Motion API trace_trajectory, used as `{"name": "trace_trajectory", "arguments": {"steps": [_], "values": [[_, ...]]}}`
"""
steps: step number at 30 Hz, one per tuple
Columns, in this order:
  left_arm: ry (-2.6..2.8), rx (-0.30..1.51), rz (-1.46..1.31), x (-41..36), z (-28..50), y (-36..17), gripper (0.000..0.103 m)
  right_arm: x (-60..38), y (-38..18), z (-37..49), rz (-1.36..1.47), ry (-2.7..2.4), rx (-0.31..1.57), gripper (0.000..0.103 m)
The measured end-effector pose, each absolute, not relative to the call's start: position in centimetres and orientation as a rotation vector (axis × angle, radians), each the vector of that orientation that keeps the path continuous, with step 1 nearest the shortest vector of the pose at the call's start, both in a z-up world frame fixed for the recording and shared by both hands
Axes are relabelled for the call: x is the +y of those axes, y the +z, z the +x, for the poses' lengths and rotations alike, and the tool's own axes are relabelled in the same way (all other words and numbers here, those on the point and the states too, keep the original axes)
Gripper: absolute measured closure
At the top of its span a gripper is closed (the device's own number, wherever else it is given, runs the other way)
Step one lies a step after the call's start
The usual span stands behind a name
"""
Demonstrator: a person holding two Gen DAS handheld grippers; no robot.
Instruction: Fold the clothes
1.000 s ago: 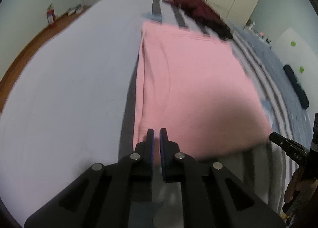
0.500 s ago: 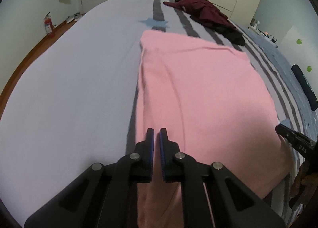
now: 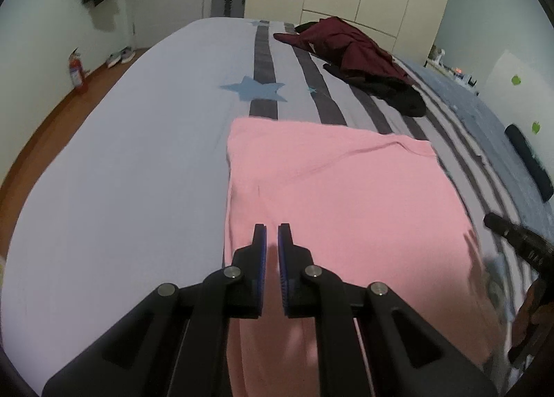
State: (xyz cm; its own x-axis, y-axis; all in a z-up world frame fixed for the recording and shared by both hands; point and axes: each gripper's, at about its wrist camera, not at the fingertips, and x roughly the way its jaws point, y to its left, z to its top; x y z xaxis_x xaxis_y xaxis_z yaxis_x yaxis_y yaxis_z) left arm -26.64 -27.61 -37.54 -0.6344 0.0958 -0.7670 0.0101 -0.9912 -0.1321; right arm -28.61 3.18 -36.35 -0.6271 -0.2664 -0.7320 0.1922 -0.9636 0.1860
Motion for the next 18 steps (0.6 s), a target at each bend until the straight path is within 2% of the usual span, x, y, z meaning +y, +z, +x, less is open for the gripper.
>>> {"name": "trace_trajectory", "arguments": {"steps": [5, 8, 12, 18], "values": [[2.8, -0.161, -1.434, -29.3, -29.4, -40.5, 0.097, 2.1, -38.1, -32.3, 1.226, -2.617, -0.107, 0.096], [2.801, -0.247, -1.466, -31.1, -29.5, -41.7, 0.09, 2.9, -40.6, -33.2, 1.301, -2.602, -0.137, 0.098], [2.826, -0.249, -1.433, -31.2, -29.3, -40.4, 0.09, 3.8, -40.8, -33.5, 1.294, -2.611, -0.193, 0.1], [2.83, -0.241, -1.31, -29.6, -30.1, -37.8, 0.09, 3.5, -38.4, -34.7, 1.213, -2.661, -0.205, 0.096]]}}
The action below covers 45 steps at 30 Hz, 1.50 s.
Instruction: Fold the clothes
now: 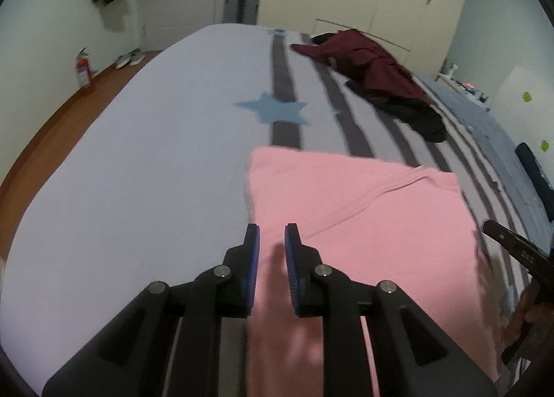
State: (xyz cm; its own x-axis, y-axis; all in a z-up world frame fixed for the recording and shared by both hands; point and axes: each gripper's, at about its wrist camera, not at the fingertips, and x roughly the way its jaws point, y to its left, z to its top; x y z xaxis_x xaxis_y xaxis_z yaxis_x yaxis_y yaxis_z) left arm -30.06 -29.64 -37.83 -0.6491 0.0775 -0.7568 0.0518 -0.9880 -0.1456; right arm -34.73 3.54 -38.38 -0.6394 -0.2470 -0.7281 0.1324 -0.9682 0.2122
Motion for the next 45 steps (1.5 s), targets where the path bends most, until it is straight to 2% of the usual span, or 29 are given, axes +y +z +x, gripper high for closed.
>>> {"name": "trace_trajectory", "arguments": {"steps": [5, 12, 18, 23, 28, 31, 35, 39, 45], "values": [[2.789, -0.221, -1.402, -29.0, -31.7, -39.7, 0.09, 2.5, -38.6, -37.4, 1.222, -2.636, -0.191, 0.096], [2.759, -0.345, -1.422, -30.7, -32.2, -40.4, 0.088, 4.6, -41.3, -39.8, 1.339, -2.652, -0.257, 0.096], [2.791, -0.226, -1.297, -28.7, -33.0, -37.7, 0.088, 4.0, -38.9, -41.1, 1.239, -2.642, -0.227, 0.094], [2.751, -0.153, -1.358, -27.5, -35.4, -39.2, 0.088, 2.5, -39.4, -43.7, 1.26, -2.61, -0.181, 0.094], [2.759, -0.202, -1.438, -29.4, -36.6, -40.7, 0.089, 2.6, -40.8, -45.4, 1.309, -2.595, -0.169, 0.099], [2.803, -0.212, -1.408, -30.6, -35.9, -39.0, 0.089, 3.4, -39.5, -45.5, 1.263, -2.634, -0.188, 0.096], [2.803, -0.172, -1.349, -31.0, -32.5, -36.6, 0.089, 4.1, -36.7, -43.0, 1.186, -2.642, -0.171, 0.094], [2.723, -0.165, -1.358, -29.4, -26.1, -35.5, 0.089, 4.0, -34.8, -36.1, 1.15, -2.606, -0.12, 0.094], [2.687, -0.207, -1.421, -26.6, -17.2, -36.0, 0.089, 3.7, -36.3, -24.0, 1.27, -2.56, -0.095, 0.094]]}}
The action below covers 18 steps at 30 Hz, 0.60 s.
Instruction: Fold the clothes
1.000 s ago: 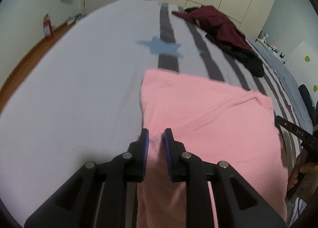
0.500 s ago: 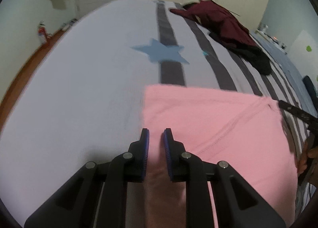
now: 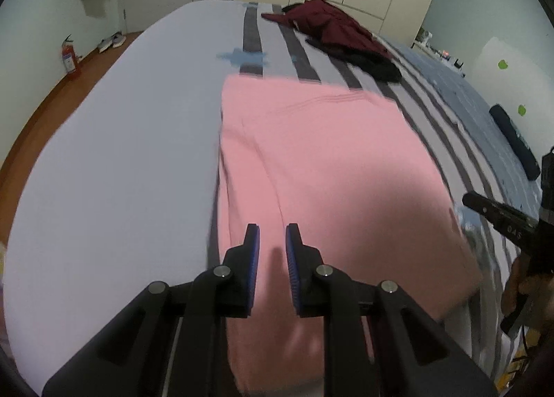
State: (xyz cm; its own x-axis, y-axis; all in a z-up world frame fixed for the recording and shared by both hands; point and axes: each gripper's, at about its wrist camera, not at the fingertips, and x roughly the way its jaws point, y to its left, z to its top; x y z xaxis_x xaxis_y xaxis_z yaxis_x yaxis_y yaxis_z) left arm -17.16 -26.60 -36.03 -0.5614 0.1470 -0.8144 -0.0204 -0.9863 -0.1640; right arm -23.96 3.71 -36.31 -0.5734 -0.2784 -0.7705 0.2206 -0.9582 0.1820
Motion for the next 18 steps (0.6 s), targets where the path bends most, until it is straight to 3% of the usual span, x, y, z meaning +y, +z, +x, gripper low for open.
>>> {"name": "trace_trajectory", "arguments": {"steps": [6, 18], "values": [[2.7, -0.196, -1.552, -26.9, -12.1, -38.7, 0.089, 5.0, -39.7, -17.1, 1.422, -2.521, -0.164, 0.094], [2.688, -0.261, -1.666, -28.5, -7.6, -38.6, 0.089, 6.6, -39.7, -11.9, 1.469, -2.512, -0.142, 0.095]]}}
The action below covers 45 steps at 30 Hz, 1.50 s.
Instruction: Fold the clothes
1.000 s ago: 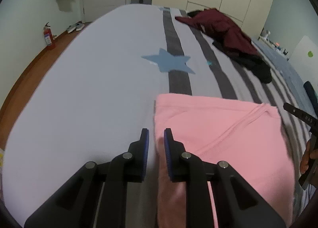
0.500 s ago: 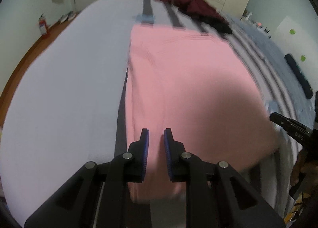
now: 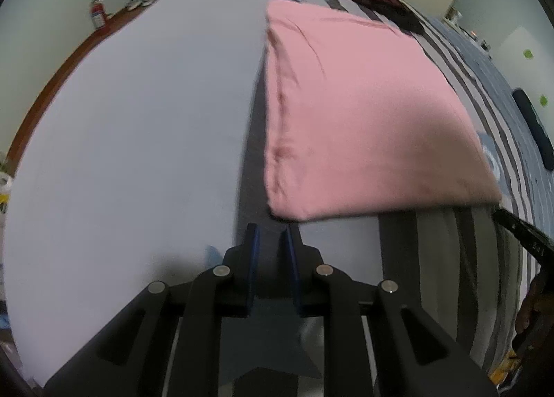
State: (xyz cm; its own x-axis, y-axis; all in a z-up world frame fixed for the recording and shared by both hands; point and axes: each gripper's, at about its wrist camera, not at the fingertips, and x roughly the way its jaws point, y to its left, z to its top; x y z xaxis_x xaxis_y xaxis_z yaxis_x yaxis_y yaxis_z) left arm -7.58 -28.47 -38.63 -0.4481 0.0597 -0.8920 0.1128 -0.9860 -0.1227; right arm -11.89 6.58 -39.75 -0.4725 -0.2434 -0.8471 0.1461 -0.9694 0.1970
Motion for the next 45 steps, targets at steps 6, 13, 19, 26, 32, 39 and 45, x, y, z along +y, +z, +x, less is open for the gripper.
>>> {"name": "trace_trajectory", "arguments": {"steps": [6, 13, 19, 26, 32, 39, 45], "values": [[-2.63, 0.382, 1.443, -31.2, -8.2, -35.4, 0.062, 8.3, -36.4, -14.2, 1.419, -2.572, -0.213, 0.082], [-2.633, 0.468, 1.503, -31.0, -10.2, -37.3, 0.052, 7.8, -37.3, -15.8, 1.425, -2.518, -0.279, 0.067], [-2.647, 0.47, 1.557, -29.0, -9.1, -39.3, 0.053, 7.4, -39.0, -15.3, 1.466, -2.469, -0.317, 0.067], [-2.658, 0.405, 1.547, -27.8, -8.7, -40.7, 0.063, 7.1, -39.6, -15.0, 1.455, -2.463, -0.338, 0.066], [-2.675, 0.358, 1.585, -26.6, -9.2, -40.4, 0.089, 6.7, -39.9, -15.0, 1.446, -2.466, -0.308, 0.069], [-2.731, 0.342, 1.572, -27.2, -9.5, -37.4, 0.095, 6.6, -38.6, -14.9, 1.457, -2.416, -0.275, 0.093], [-2.736, 0.322, 1.606, -27.6, -6.6, -34.0, 0.096, 6.5, -35.2, -12.5, 1.423, -2.415, -0.201, 0.094]]}}
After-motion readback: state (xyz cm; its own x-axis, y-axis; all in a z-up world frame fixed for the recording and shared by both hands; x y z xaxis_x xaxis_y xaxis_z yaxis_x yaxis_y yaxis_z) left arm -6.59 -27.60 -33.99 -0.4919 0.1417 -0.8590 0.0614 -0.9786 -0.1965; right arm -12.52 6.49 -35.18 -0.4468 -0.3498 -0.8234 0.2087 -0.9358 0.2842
